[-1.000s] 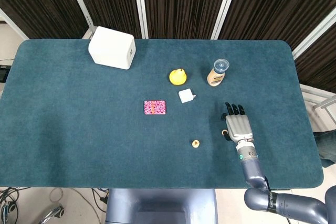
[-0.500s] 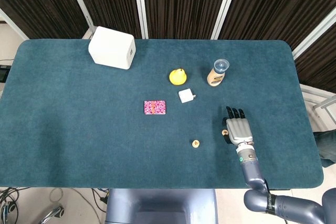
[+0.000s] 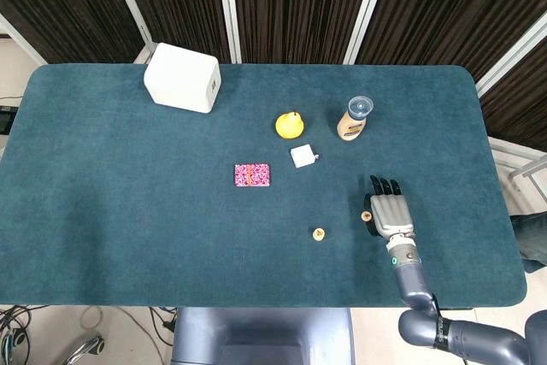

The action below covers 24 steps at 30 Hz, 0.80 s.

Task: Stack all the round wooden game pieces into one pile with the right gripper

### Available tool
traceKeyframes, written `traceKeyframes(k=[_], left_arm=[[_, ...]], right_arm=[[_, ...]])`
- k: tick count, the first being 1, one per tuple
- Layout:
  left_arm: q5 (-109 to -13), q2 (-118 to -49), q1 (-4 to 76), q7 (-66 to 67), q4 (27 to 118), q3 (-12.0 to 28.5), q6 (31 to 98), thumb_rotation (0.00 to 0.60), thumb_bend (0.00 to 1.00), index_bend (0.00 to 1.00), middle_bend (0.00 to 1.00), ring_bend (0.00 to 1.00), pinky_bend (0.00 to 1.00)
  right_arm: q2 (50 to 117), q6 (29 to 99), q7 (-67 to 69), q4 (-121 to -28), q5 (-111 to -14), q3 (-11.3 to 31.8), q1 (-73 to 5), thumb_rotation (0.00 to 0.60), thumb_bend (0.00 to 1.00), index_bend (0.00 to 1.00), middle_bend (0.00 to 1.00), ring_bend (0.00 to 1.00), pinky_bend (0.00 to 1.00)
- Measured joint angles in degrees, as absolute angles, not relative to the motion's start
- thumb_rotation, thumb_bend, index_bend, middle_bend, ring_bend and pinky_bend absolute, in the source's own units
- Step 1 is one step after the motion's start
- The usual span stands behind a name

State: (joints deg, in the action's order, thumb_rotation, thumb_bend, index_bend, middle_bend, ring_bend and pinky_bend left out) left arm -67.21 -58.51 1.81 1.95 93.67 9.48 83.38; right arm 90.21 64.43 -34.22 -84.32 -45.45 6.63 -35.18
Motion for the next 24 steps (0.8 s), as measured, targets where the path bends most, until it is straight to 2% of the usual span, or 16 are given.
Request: traceKeyframes(k=[24], left_arm=[[-67.2,-58.6,1.9,2.1,93.6,9.5,83.4,0.600,0.09,0.00,0.00,0.00,0.05]], right_arm=[[91.5,63.6,-35.2,-82.6,-45.0,7.5,-34.5,0.600,0.38,0.49,0.00,0.00,0.00]])
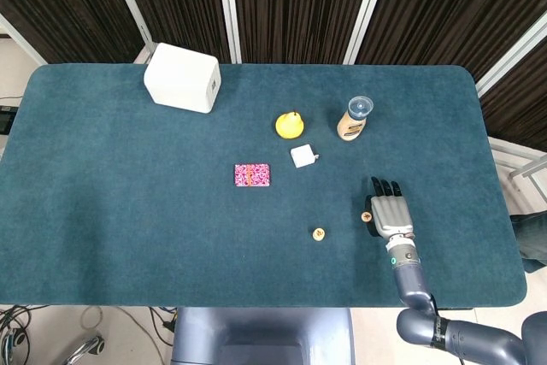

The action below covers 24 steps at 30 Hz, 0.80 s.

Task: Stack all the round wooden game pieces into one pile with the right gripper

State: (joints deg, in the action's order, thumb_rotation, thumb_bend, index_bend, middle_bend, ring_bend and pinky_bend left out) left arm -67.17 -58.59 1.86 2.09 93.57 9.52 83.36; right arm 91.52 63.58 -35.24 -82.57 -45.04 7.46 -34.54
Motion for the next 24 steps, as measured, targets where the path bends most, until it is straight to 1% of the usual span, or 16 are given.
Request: traceKeyframes(k=[8,18,24], left_arm=[[-67.1,-58.6,1.8,2.1,93.6,9.5,83.4,0.600,0.09,0.00,0.00,0.00,0.05],[-67.0,-58.6,1.9,2.2,93.7,9.5,83.3,0.600,0.09,0.00,0.00,0.00,0.05],[-67.0,-58.6,1.9,2.2,93.7,9.5,83.3,0.600,0.09,0.00,0.00,0.00,0.05]], right_arm=[[91.9,63.5,-35.4,-82.4,-45.0,7.9,-34.5,0.600,0.38,0.52,0.00,0.00,0.00],[91.9,63.3,-35.5,-82.4,-44.8,8.3,-34.3,0.600,0.38,0.52,0.00,0.00,0.00],[91.0,63.8,-35.6,-84.2,-45.4,8.9,-34.5,0.600,0.38,0.52,0.00,0.00,0.00]])
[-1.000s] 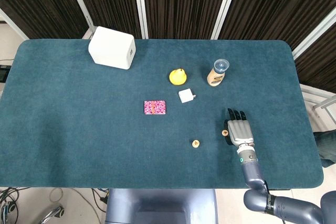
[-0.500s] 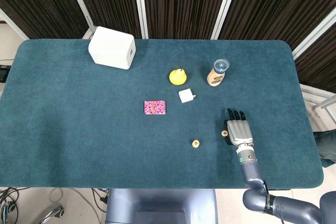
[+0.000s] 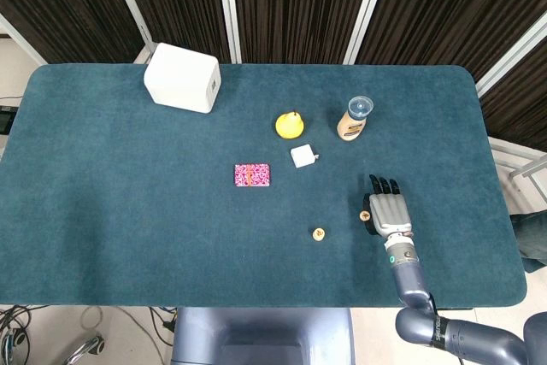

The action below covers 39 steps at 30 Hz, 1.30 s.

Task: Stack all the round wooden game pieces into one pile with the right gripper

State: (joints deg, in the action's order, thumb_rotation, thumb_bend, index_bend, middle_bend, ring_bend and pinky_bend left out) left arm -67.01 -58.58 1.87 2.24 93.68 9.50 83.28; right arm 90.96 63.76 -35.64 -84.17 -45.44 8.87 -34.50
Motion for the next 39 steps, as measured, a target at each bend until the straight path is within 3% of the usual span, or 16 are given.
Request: traceKeyframes(k=[21,39], left_arm=[[-67.2,-58.5,1.9,2.0,93.7,9.4,83.2,0.600,0.09,0.00,0.00,0.00,0.05],[-67.3,-58.3,1.8,1.6,93.7,9.5,83.3,0.600,0.09,0.00,0.00,0.00,0.05]], right_arm=[[85.5,68.9,-49.1,-106.6,-44.8,9.1,-38.7,0.600,0.38,0.53,0.00,0.00,0.00],[89.3,71.1,-53.1,-107.7,-41.1,8.0,-42.5,0.600,0.38,0.53,0.00,0.00,0.00]])
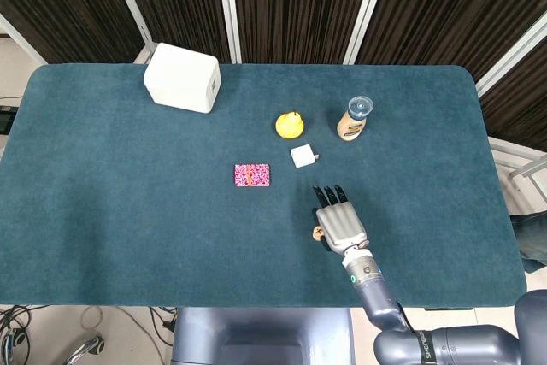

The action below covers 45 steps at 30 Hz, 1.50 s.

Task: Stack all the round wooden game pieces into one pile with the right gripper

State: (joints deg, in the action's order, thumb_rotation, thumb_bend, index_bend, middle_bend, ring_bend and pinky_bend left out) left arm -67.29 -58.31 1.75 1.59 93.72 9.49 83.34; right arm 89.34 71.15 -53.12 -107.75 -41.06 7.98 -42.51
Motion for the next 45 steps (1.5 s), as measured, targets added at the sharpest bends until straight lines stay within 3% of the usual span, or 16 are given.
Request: traceKeyframes(k=[45], left_arm=[[-67.0,-58.5,1.9,2.3,93.7,9.4,83.1,0.600,0.09,0.00,0.00,0.00,0.05]], right_arm=[[90.2,71.1,-50.7,-105.4,-40.5,5.9,-43.3,0.600,0.38,0.51,0.00,0.00,0.00]])
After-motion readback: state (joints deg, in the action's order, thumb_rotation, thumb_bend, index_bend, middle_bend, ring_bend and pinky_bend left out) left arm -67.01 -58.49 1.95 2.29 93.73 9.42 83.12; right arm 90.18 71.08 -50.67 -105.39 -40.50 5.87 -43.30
